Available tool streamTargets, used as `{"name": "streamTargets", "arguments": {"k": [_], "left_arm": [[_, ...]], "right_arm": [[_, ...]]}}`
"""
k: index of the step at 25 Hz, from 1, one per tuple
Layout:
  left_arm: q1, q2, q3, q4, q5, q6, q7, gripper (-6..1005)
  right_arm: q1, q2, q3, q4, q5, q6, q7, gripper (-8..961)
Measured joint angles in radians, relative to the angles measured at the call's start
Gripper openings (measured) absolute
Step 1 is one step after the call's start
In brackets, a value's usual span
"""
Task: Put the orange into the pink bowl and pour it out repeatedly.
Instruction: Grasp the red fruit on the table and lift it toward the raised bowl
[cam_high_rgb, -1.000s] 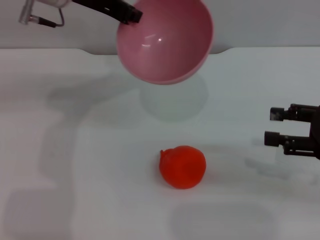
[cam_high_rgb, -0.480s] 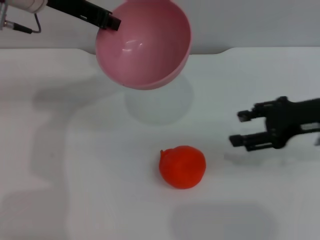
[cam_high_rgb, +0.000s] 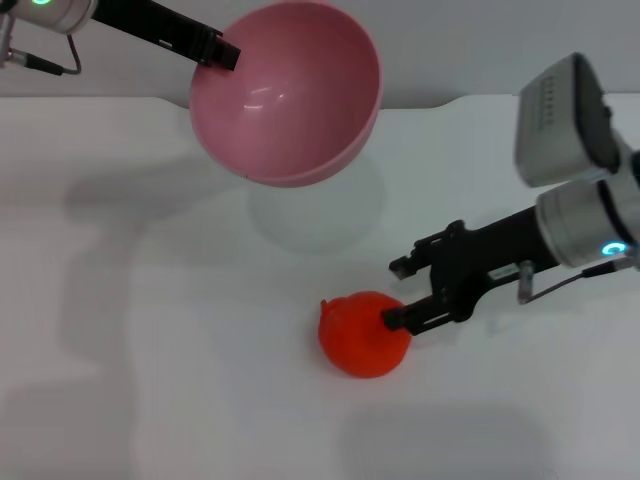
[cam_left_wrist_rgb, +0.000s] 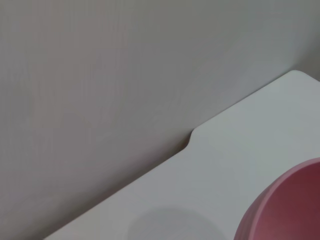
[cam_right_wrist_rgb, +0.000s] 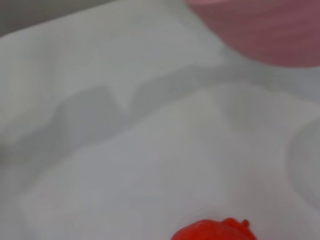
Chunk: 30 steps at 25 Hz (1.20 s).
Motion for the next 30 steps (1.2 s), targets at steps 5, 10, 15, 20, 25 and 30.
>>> {"name": "streamTargets", "arguments": {"k": [5,10,15,20,25,30], "left_arm": [[0.003,-0.002,0.002,-0.001,0.0,0.003,-0.001,44],[0.006,-0.004,0.003,-0.002,0.0,0.003,-0.001,44],[0.007,-0.006,0.002,-0.002,0.0,0.001,0.001,44],[0.007,-0.006,0.002,-0.002,0.0,0.0,0.006,44],[0.004,-0.006,0.002,-0.001,0.0,0.0,0.007,44],[0.004,-0.006,0.002,-0.001,0.0,0.001,0.008,44]], "right_arm": [[0.026,0.002,-0.057,0.053,0.003,0.029,0.0,617],[0.054,0.003,-0.071,0.121,0.004,0.059,0.0,611],[0.04,0.004,-0.082,0.121,0.006,0.082,-0.013,605],[0.039,0.004,-0.083,0.117,0.008,0.084,-0.014,454],[0.041,0.004,-0.084,0.115,0.008,0.084,-0.014,194],[0.042,0.004,-0.084,0.115,0.009,0.085,-0.014,110]]}}
